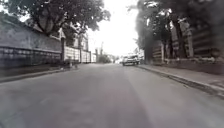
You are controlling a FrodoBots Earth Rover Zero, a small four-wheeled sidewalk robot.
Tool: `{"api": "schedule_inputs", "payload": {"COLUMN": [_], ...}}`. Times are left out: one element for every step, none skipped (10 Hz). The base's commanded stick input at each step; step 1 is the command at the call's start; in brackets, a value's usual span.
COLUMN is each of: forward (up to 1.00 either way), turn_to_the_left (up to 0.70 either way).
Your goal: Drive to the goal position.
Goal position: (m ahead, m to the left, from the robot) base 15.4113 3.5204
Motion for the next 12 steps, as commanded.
{"api": "schedule_inputs", "payload": {"forward": [1.00,1.00,1.00,1.00,1.00,1.00,1.00,1.00,1.00,1.00,1.00,1.00], "turn_to_the_left": [0.00,0.00,0.00,0.00,0.00,0.00,0.00,0.00,0.00,0.00,0.00,0.00]}}
